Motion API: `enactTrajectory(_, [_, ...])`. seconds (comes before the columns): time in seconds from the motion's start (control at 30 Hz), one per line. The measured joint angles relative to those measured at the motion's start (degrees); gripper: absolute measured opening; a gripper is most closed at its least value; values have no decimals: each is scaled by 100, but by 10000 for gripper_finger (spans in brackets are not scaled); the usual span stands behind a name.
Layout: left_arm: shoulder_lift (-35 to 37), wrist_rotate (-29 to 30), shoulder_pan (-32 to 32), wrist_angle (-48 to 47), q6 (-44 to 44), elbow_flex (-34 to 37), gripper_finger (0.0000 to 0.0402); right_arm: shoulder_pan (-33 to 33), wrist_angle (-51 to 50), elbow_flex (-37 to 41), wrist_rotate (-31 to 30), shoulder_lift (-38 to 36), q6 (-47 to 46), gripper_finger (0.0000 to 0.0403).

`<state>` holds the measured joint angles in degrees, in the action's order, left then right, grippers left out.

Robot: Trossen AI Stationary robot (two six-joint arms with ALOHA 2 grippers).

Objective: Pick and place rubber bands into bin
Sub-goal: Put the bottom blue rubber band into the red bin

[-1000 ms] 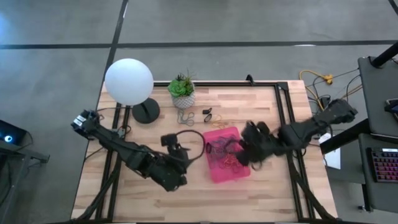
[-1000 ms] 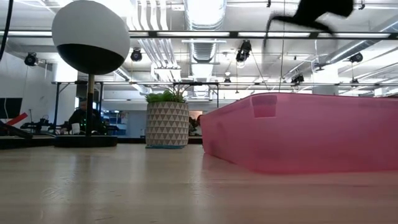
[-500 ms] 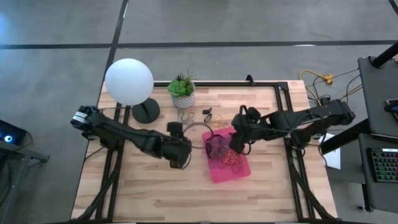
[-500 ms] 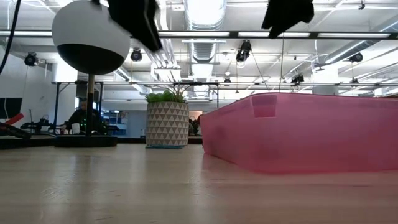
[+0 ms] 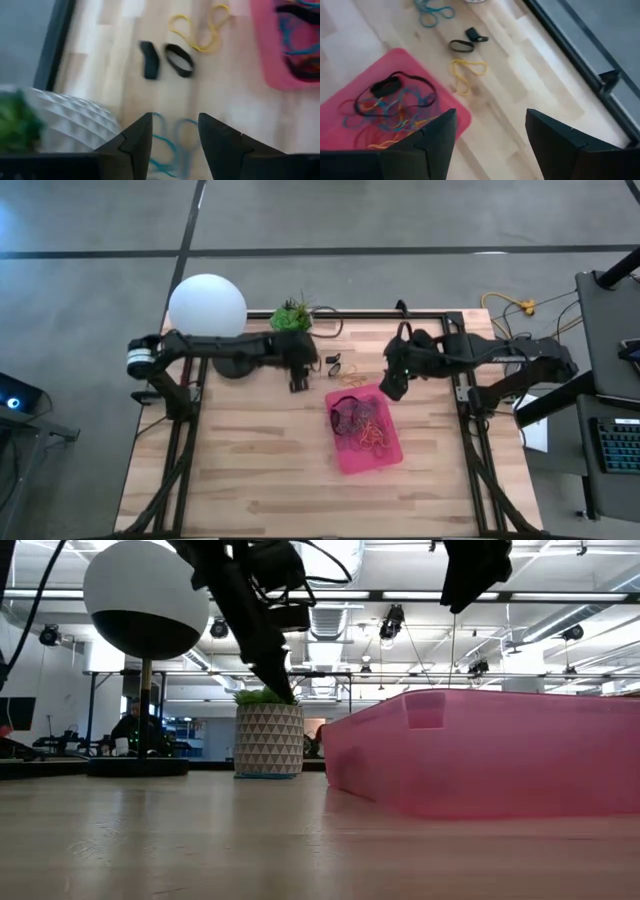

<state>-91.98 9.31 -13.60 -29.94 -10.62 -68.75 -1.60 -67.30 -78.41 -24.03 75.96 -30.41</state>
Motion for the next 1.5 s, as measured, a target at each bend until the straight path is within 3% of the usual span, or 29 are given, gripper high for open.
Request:
enactTrajectory(0.17, [0, 48, -374, 271, -172, -9, 137, 331, 17, 0, 6, -62, 110, 224])
enactTrajectory(0.27, [0, 492, -357, 507, -176, 139, 136, 496, 21, 2, 8, -99, 171, 224])
enactTrajectory(0.5, [0, 1298, 62, 598, -218, 216, 134, 848, 26, 2, 8, -96, 156, 224])
enactTrajectory(0.67, [-81, 2044, 422, 748, -158, 323, 103, 1055, 30, 4, 6, -94, 211, 223])
enactTrajectory(0.73, [-189, 1792, 434, 608, 98, 388, 83, 1097, 29, 9, 7, -94, 240, 224])
enactTrajectory(0.87, [-476, 530, 326, 253, 717, 456, 53, 1145, 21, 25, 13, -94, 388, 223])
enactTrajectory(0.93, [-546, 71, 286, 191, 573, 467, 46, 1145, 23, 31, 27, -89, 395, 224])
enactTrajectory(1.03, [-544, -55, 274, 377, 180, 542, 45, 1142, 20, 67, 177, -89, 415, 223])
enactTrajectory(1.3, [-636, -946, -193, 465, 99, 612, 120, 1136, 30, 259, 209, -87, 423, 221])
enactTrajectory(1.5, [-632, -1474, -252, 512, -647, 656, 166, 1136, 24, 368, 207, -87, 415, 221])
